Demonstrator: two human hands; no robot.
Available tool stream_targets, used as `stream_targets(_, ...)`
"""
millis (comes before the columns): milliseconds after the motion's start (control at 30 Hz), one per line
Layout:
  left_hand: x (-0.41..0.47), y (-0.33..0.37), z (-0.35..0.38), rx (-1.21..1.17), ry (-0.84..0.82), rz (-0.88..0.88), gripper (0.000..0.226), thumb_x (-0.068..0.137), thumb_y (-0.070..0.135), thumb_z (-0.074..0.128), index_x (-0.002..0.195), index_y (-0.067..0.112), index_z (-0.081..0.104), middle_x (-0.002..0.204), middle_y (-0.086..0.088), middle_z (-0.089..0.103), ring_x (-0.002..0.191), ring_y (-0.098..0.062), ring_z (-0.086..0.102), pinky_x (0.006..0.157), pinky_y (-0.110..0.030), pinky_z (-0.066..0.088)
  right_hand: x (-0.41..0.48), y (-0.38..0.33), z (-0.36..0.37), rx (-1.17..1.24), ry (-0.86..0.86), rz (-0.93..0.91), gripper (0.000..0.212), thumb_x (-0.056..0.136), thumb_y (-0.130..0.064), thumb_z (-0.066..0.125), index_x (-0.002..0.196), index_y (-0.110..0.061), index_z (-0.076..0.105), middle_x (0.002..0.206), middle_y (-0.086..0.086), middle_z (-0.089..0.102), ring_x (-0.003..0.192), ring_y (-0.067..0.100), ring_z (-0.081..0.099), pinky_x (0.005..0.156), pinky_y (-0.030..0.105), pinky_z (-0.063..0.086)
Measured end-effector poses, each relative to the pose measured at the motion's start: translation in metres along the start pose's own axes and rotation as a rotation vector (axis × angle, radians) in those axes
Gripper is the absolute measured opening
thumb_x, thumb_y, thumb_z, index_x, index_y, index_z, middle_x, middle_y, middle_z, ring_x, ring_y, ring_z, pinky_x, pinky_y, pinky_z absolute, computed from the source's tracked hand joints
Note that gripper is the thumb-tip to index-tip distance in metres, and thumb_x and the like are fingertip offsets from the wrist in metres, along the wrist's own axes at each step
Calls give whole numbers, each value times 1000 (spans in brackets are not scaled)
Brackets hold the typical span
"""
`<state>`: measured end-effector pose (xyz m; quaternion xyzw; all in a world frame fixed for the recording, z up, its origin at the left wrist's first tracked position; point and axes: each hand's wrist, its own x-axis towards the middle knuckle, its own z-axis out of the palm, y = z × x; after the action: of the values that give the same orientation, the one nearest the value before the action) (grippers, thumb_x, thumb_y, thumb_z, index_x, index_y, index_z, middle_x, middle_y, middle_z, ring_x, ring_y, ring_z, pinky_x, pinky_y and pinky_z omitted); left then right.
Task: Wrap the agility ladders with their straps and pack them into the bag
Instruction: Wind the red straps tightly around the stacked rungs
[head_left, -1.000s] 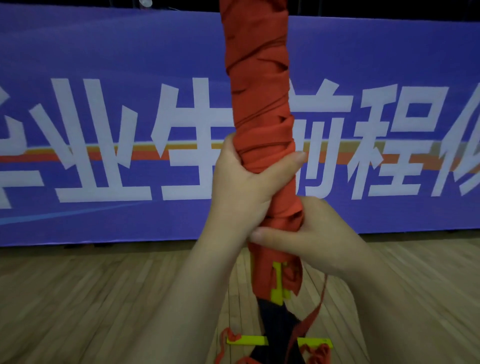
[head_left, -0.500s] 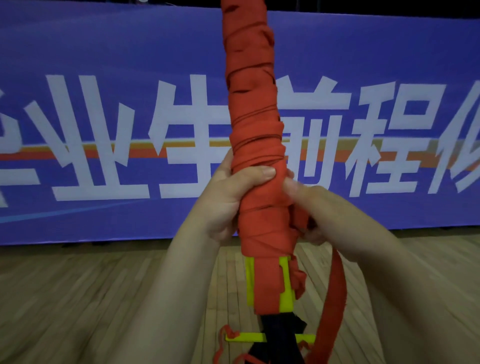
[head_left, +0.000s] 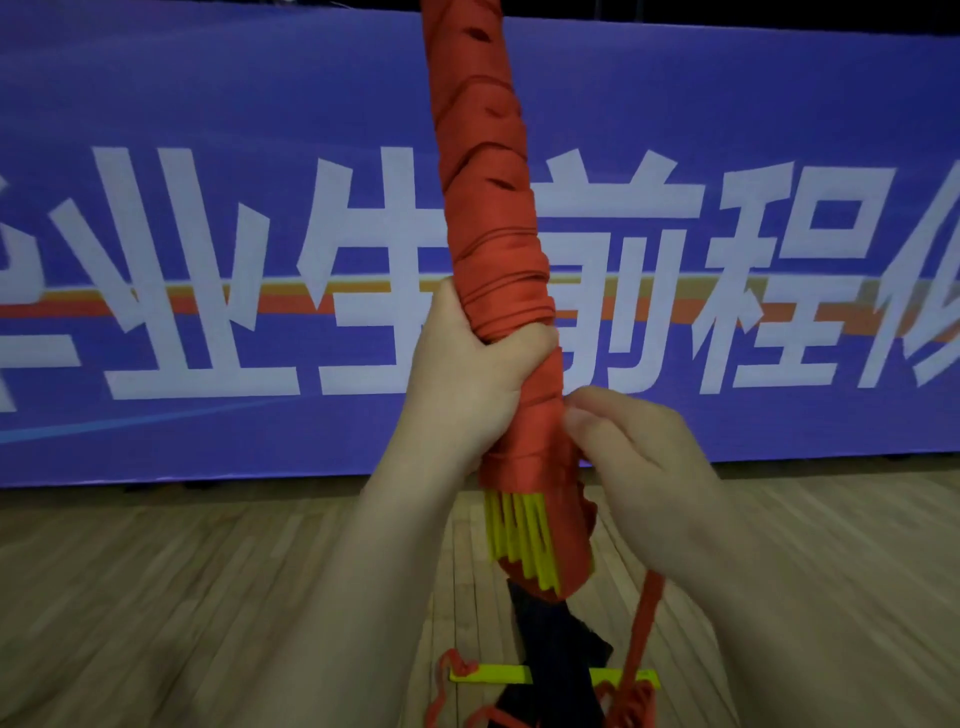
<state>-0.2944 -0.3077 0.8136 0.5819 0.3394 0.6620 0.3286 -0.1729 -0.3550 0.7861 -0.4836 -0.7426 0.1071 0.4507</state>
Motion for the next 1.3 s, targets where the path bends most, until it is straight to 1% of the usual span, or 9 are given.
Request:
stream_targets(100,-4,5,3,68,45,23,33,76,20,74,101,21,53,75,7,65,59,-5,63,58,-26,55,1,-4,4,49,-29,69,63,49,-81,56,80,-26,59,73,-5,65,66,9,63,63,38,55)
stream_targets(267,-3,-6,-2,-647,-299,-211,94,49,46,85,127,7,50,109,-11,68,101,-26,65,88,-44,53,7,1,-7,887,-336,96,41,48,-42,79,82,-21,74,74,3,72,63,14,69,58,29,58)
stream_targets(333,-10,-10,-5,-716,-592,-206,77,52,50,80,118,13,64,121,-12,63,119,-29,55,102,-45,42,4,-1,-7,1047,-417,42,37,44,-45,83,76,-27,76,69,0,72,61,9,68,57,24,56)
stream_targets(500,-5,-4,-12,-544,-403,-187,50,50,16,84,96,9,64,78,-4,71,68,-16,68,65,-29,56,10,3,-22,715,-495,53,32,56,-52,79,80,-31,76,78,-1,74,73,10,71,68,25,58)
stream_targets(600,-5,-4,-7,-277,-261,-68,38,66,4,76,99,14,59,78,2,72,71,-11,68,64,-26,55,14,11,-21,628,-519,18,25,64,-35,73,87,-26,74,83,4,74,78,12,71,71,24,58)
stream_targets(767,-9,-9,-4,-689,-516,-200,73,53,36,82,112,-1,60,98,-16,70,90,-27,68,76,-42,57,15,18,-8,832,-498,-56,20,66,-27,66,83,-26,76,77,-7,72,74,5,69,66,17,52)
stream_targets(967,1,-3,5,-92,-46,80,39,61,23,73,96,23,57,69,14,67,64,-4,65,58,-20,52,23,29,1,444,-390,-47,39,57,-47,75,87,-23,71,83,0,74,81,12,70,78,35,58)
stream_targets(1167,-5,-8,-6,-674,-623,-40,67,60,37,80,119,15,56,92,-8,69,77,-23,68,75,-39,55,19,31,0,753,-489,-96,24,55,-30,68,77,-19,68,65,-13,68,63,-4,62,58,11,47)
stream_targets(1300,-5,3,-1,-318,-146,120,35,64,11,71,96,16,58,68,9,67,59,-7,63,56,-24,52,21,30,0,313,-406,-99,43,53,-63,72,72,-25,65,65,-6,67,65,8,65,63,32,54)
